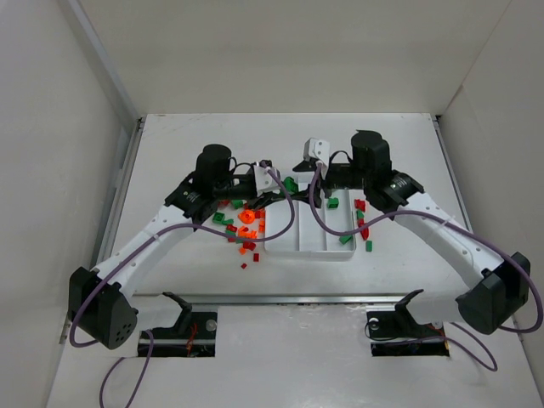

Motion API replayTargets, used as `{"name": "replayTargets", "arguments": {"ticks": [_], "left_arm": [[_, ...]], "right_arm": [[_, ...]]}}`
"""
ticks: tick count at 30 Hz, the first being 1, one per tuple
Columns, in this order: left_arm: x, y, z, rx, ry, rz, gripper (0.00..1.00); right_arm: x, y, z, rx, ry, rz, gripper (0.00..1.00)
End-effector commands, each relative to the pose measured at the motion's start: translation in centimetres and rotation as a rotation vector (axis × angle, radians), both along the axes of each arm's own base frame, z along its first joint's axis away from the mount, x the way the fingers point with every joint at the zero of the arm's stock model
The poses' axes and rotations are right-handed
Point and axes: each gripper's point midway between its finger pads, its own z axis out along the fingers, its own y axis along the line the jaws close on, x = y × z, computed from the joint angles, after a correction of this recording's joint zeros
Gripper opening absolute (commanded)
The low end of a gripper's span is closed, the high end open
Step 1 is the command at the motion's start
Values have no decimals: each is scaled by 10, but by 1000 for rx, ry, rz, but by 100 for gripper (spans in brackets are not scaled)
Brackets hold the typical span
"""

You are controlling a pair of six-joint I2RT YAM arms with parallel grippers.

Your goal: Sort the legos into containers by color

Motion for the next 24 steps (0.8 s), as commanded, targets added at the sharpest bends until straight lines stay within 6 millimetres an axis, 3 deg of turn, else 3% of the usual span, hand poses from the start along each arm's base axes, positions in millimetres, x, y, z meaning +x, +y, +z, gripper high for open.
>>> {"name": "replayTargets", "arguments": {"ticks": [1,5,11,13,15,16,20,24], "left_arm": [[1,-1,12,-27,-33,6,0],[1,-1,12,-27,-33,6,0],[2,-2,14,-32,-42,6,0],[3,-1,14,-30,-52,3,0],[4,-1,14,-27,-54,11,0],[3,0,12,-23,-46,12,0],[4,2,5,-7,-40,19,0],[2,0,3,1,-34,18,0]], "right_arm": [[-1,3,33,61,-88,-10,75],[1,9,32,60,-74,-3,67],[-6,20,36,76,-55,63,67],[-7,22,36,79,-51,81,62],[-6,22,40,84,-59,81,53],[-6,22,40,84,-59,81,42],[-5,22,40,82,-60,71,15],[-4,18,30,67,-49,47,0]]}}
